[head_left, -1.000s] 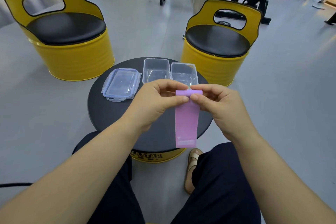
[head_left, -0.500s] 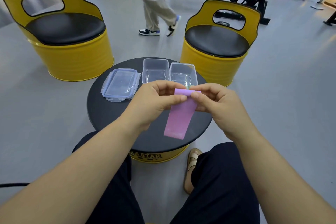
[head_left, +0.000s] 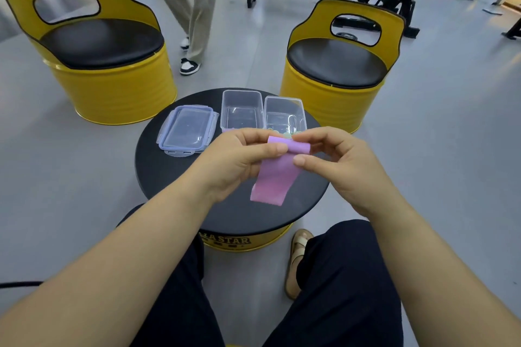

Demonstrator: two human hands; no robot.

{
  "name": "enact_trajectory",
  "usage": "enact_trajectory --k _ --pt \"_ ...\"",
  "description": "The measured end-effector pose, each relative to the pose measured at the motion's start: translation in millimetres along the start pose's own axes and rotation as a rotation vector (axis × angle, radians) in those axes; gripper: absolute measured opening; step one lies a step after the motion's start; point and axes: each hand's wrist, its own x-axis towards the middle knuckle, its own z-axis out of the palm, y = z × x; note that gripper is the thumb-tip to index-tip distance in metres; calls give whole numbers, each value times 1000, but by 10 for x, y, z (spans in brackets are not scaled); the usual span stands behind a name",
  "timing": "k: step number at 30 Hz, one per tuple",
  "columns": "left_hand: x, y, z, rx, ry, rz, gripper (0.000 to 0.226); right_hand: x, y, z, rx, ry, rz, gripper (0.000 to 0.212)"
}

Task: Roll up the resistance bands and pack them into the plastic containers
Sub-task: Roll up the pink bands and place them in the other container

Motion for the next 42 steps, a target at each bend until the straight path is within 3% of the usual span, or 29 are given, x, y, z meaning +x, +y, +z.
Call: enact_trajectory --k 3,6,12,16,22,30,34,37,42 --pt "5 59 -68 -7 -189 -97 11 33 -82 -112 -126 -298 42 45" --pt "5 87 -96 -9 -342 -169 14 79 -176 -167 -163 -510 36 55" --pt "-23 113 -51 -55 -503 -209 10 134 -256 -150 -247 -616 37 54" --pt "-20 46 -60 -151 -545 -211 18 94 -216 -123 -217 -568 -8 52" --pt "-26 -34 -23 -269 -422 -200 35 64 -163 -86 -137 -448 -82 48" --pt "-16 -47 21 -193 -298 -206 43 83 -140 -92 -222 -347 -123 46" --pt "-29 -35 49 -167 -182 -218 19 87 -104 -110 -263 -335 -97 50" --pt "-24 -38 66 -146 -103 -205 18 65 -50 -99 -219 -320 -20 57" --pt "24 -87 43 -97 42 -99 17 14 64 3 4 -91 111 42"
